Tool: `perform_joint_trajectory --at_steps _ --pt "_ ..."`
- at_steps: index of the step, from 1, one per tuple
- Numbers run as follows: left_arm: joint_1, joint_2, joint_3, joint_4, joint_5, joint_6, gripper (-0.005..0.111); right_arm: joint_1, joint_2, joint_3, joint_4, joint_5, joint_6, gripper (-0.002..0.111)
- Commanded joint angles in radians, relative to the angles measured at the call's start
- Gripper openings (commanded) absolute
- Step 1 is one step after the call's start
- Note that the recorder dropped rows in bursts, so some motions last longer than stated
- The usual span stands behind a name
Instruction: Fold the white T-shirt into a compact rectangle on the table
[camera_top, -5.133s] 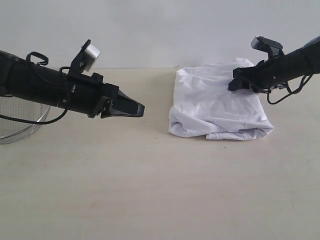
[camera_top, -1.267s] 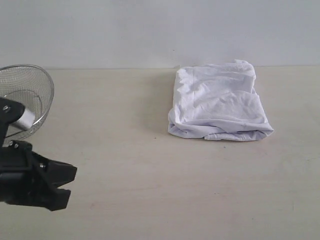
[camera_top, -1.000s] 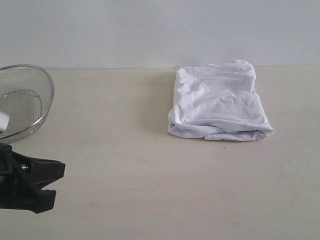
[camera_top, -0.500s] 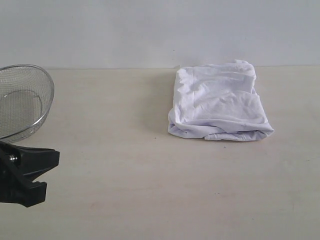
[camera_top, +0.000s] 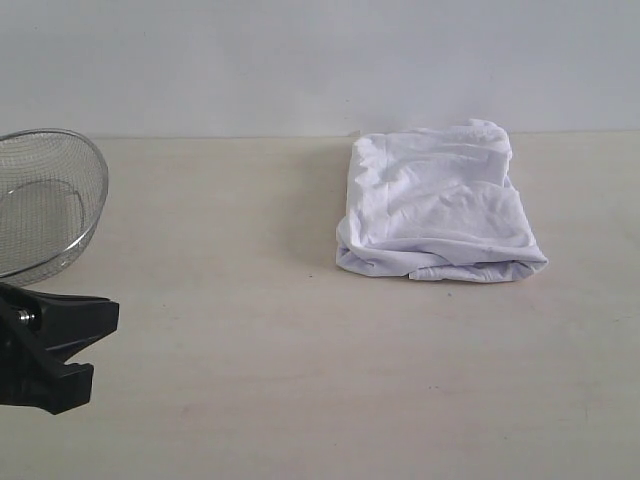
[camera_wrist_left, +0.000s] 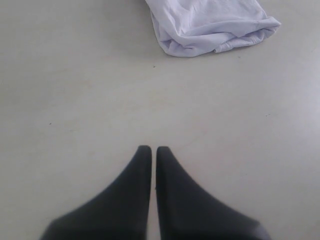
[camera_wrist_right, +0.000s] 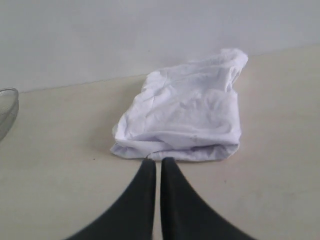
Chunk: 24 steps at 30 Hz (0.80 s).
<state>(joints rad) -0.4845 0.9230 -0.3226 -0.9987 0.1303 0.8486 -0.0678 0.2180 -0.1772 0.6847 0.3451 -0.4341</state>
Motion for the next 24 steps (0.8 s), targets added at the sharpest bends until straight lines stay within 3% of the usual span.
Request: perform_joint_trajectory --at_steps 1,8,16,24 --pt "0.002 -0.008 0.003 -0.006 -0.007 0.004 0.004 -0.002 -0.104 0.009 -0.082 -0.017 -0.052 0.000" --pt "0.002 -0.008 0.003 -0.006 -0.007 0.004 0.004 -0.003 -0.218 0.041 -0.199 -0.035 -0.053 0.000" --pt "0.002 -0.008 0.003 -0.006 -0.007 0.004 0.004 -0.003 -0.218 0.177 -0.193 -0.165 -0.044 0.000" --pt "0.002 -0.008 0.003 -0.006 -0.007 0.004 0.004 -0.003 -0.218 0.177 -0.210 -0.107 -0.043 0.000"
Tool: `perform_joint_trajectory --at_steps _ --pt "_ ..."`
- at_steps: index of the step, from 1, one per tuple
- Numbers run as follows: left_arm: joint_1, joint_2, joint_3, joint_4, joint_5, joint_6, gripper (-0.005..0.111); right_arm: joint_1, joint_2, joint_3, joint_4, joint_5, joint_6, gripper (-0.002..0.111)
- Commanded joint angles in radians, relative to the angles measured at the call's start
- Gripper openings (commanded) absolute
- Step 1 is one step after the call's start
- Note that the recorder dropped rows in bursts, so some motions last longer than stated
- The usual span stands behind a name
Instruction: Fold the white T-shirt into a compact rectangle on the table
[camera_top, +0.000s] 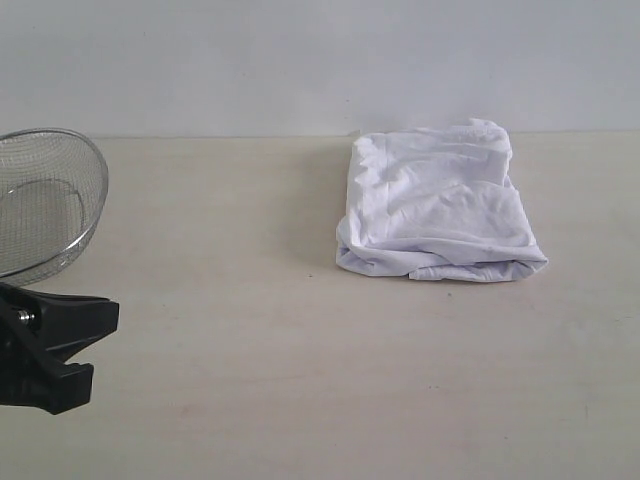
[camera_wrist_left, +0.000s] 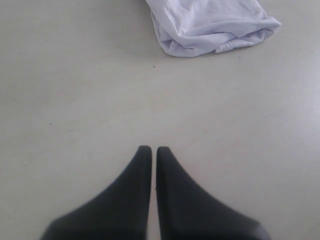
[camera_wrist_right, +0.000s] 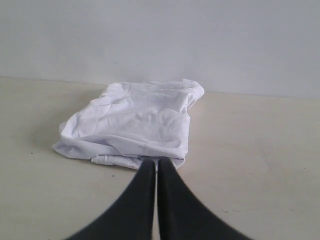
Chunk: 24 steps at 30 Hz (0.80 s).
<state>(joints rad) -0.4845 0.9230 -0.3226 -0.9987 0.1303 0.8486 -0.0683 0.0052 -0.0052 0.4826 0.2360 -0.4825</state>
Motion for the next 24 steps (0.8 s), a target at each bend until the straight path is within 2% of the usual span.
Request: perform_joint_trajectory --at_steps 1,7,15,24 --pt "0.002 -0.008 0.003 -0.006 -0.007 0.004 0.004 -0.003 -0.005 0.005 -0.008 0.002 0.014 0.000" --pt "0.002 -0.008 0.003 -0.006 -0.007 0.004 0.004 -0.003 -0.005 0.005 -0.025 0.040 0.042 0.000" --pt "0.002 -0.008 0.003 -0.006 -0.008 0.004 0.004 -0.003 -0.005 0.005 -0.462 0.086 0.482 0.000" --pt "0.002 -0.008 0.003 -0.006 -0.008 0.004 0.004 -0.003 -0.005 0.005 -0.489 0.090 0.490 0.000"
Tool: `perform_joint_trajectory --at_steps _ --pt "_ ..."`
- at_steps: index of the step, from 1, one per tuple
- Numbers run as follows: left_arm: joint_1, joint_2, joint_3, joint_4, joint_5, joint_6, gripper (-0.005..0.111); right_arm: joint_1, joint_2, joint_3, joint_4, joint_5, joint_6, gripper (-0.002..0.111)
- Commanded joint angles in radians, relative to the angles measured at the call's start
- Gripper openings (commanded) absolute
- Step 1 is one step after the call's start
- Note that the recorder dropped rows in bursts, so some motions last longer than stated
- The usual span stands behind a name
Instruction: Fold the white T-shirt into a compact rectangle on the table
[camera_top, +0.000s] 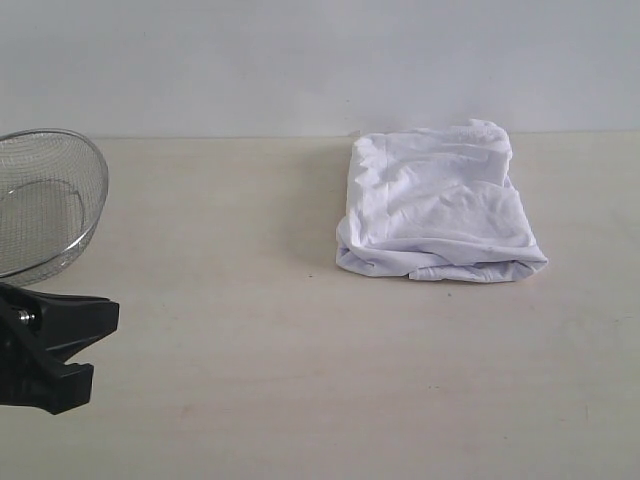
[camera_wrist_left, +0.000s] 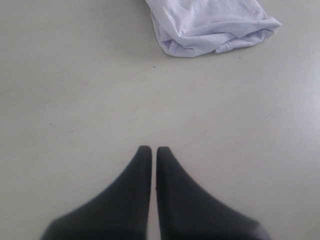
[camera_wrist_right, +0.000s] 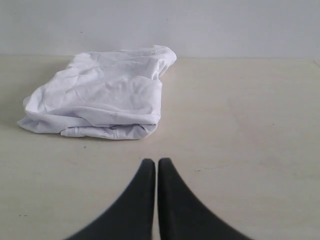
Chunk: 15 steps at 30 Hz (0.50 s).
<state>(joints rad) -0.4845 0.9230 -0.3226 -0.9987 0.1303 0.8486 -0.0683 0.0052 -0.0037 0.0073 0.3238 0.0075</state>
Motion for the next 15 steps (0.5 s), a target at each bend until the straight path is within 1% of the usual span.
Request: perform_joint_trajectory --at_steps 1,15 --pt "0.002 -0.008 0.003 -0.006 -0.008 0.004 0.004 -0.003 -0.005 0.004 -0.014 0.002 0.000 0.000" --pt "0.002 -0.008 0.003 -0.006 -0.006 0.004 0.004 -0.003 -0.005 0.004 -0.014 0.001 0.006 0.000"
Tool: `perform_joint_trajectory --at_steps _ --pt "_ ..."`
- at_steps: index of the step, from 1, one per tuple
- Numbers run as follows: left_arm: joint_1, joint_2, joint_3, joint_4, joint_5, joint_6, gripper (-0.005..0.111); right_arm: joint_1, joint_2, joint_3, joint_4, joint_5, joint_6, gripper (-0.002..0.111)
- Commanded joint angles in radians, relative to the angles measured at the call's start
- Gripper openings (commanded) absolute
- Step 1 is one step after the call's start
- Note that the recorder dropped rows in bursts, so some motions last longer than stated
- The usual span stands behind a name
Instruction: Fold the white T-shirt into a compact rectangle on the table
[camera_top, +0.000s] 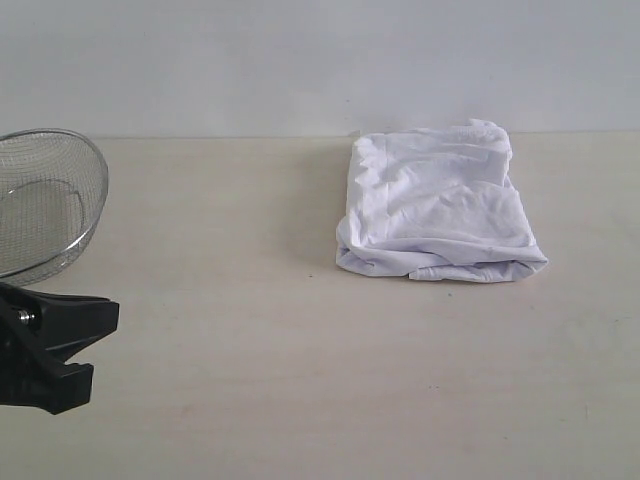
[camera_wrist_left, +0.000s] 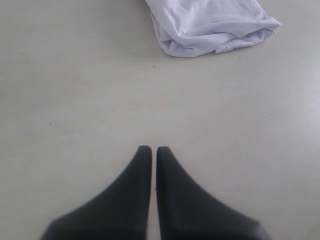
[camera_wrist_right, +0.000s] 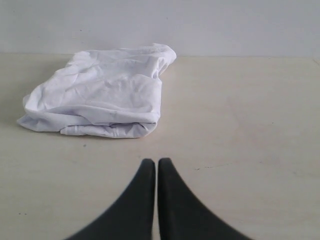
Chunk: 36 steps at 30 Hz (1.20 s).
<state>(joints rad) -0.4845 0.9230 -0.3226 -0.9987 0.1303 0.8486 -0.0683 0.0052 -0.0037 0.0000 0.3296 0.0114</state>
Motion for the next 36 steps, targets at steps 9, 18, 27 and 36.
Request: perform_joint_trajectory --at_steps 9,18,27,36 --pt "0.002 -0.008 0.003 -0.006 -0.008 0.004 0.004 -0.003 -0.005 0.004 -0.006 -0.007 0.007 0.000" --pt "0.017 -0.052 0.003 0.054 -0.077 0.012 0.004 -0.003 -0.005 0.004 -0.006 -0.007 0.010 0.000" --pt "0.383 -0.566 0.079 0.054 -0.070 0.016 0.004 -0.003 -0.005 0.004 -0.006 -0.007 0.010 0.000" --pt "0.573 -0.905 0.303 0.054 -0.070 0.016 0.004 -0.003 -0.005 0.004 0.010 -0.007 0.011 0.000"
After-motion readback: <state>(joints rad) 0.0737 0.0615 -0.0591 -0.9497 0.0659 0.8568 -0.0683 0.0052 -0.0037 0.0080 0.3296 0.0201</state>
